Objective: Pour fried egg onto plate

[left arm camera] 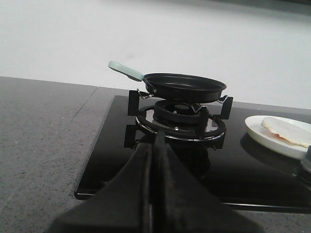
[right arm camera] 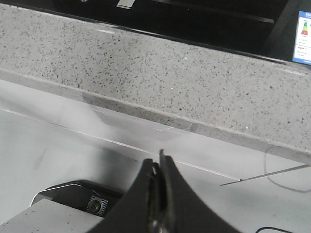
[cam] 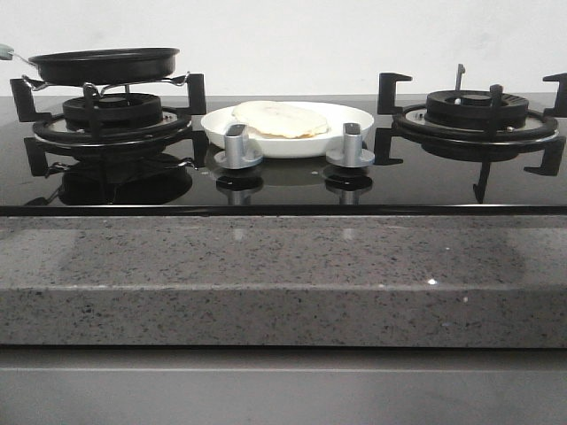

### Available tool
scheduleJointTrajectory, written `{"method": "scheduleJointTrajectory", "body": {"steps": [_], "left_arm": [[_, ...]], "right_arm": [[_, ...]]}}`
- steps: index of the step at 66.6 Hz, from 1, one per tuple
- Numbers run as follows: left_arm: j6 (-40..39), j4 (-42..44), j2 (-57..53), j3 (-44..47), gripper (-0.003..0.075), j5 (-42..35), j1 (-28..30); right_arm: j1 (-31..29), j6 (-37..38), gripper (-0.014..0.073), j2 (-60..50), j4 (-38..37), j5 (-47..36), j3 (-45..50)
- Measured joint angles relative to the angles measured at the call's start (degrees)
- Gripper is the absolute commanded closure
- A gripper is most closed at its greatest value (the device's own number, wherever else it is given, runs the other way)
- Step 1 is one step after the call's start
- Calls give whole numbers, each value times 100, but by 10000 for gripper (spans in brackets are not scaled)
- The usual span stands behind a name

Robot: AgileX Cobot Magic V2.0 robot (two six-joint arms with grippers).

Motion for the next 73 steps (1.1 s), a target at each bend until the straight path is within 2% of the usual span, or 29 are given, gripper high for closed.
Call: {"method": "scheduleJointTrajectory", "body": {"steps": [73], "left_arm": [[0, 173, 0, 0, 740, 0, 13]], "right_arm": [[0, 0, 702, -4, 0, 0, 0]]}}
